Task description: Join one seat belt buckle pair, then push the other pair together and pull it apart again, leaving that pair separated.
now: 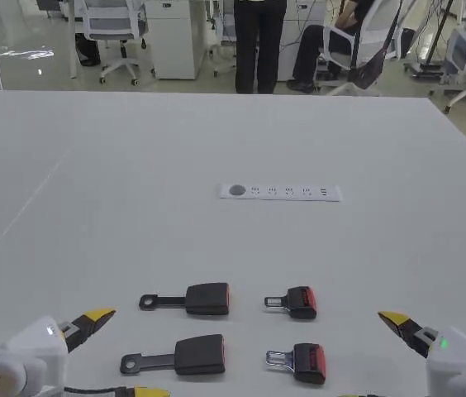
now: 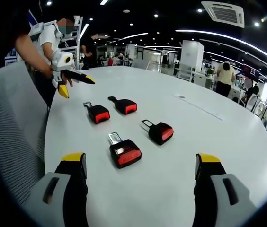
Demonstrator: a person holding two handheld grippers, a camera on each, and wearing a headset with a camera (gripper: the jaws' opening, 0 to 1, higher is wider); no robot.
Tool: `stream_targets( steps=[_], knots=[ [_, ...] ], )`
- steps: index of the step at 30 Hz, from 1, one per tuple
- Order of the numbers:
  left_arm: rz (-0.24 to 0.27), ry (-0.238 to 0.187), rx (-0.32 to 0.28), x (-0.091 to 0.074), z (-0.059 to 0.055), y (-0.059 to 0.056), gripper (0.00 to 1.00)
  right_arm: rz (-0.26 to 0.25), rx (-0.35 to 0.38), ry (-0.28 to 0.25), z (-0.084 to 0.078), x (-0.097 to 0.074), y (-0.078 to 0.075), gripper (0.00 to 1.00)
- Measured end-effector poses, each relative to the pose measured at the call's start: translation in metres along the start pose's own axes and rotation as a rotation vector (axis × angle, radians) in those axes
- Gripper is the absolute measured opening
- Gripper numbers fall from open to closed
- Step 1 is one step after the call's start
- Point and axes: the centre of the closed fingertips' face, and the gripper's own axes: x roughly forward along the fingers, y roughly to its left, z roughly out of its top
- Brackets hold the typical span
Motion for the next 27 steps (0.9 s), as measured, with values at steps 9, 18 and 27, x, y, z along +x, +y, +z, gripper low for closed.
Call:
stream_targets(
  steps=[9,18,27],
  knots=[
    [-0.057,0.041,0.042,0.01,0.002,-0.005,0.85,0.028,-0.027,0.032,-0.006,0.003,-0.004,0.83],
    [-0.104,0.082,0.088,0.021,0.005,-0.007,0.72,0.065,-0.055,0.058,-0.006,0.008,-0.003,0.72],
    [-0.154,0.143,0.159,0.034,0.007,-0.016,0.6,0.103,-0.081,0.084,-0.005,0.016,-0.003,0.62]
  ],
)
